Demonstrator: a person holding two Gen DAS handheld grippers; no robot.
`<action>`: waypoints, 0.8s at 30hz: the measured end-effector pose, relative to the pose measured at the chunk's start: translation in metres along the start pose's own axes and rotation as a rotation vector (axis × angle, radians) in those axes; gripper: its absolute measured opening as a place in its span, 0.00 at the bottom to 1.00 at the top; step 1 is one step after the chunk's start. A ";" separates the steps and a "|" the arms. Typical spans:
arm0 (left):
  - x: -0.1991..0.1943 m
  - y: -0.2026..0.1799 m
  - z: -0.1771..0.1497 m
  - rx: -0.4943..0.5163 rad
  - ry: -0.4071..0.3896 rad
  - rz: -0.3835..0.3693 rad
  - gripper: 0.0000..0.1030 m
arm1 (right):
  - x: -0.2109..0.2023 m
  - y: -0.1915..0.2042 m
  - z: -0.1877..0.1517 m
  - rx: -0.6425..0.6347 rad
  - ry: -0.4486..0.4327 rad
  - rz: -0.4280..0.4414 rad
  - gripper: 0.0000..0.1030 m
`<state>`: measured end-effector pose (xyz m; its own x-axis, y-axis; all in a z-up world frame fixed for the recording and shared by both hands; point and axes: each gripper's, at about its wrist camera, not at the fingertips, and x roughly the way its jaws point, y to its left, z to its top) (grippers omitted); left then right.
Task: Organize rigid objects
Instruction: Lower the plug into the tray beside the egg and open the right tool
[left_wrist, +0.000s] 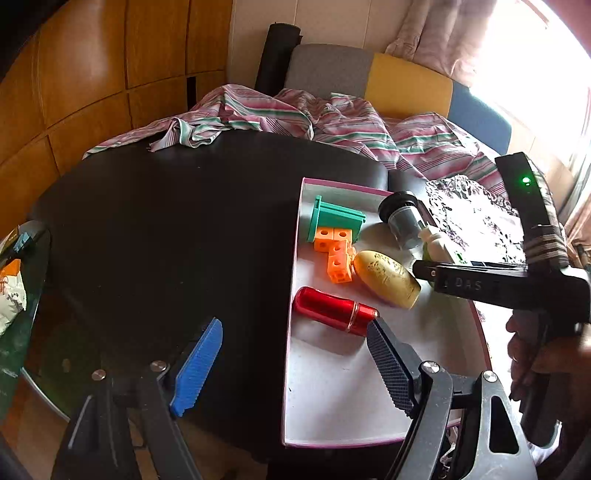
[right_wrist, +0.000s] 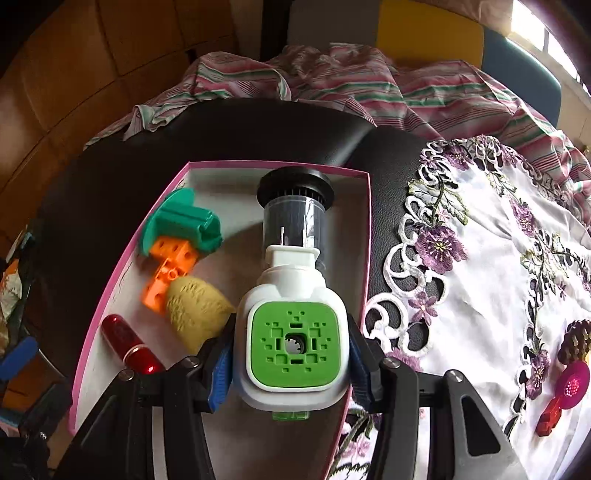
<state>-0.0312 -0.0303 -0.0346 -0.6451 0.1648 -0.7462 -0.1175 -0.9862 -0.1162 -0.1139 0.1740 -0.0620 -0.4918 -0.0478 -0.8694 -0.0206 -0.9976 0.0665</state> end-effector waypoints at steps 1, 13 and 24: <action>0.000 0.000 0.000 0.000 0.000 0.001 0.79 | 0.001 0.001 0.001 -0.007 0.003 -0.006 0.51; -0.001 0.002 -0.002 -0.005 0.000 0.006 0.79 | -0.001 0.002 -0.006 0.002 -0.011 0.009 0.51; 0.000 0.002 -0.005 -0.003 0.010 0.015 0.79 | -0.008 -0.006 -0.010 0.065 -0.006 0.048 0.52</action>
<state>-0.0274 -0.0328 -0.0379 -0.6388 0.1503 -0.7546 -0.1055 -0.9886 -0.1075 -0.1008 0.1794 -0.0604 -0.4990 -0.0953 -0.8613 -0.0529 -0.9887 0.1401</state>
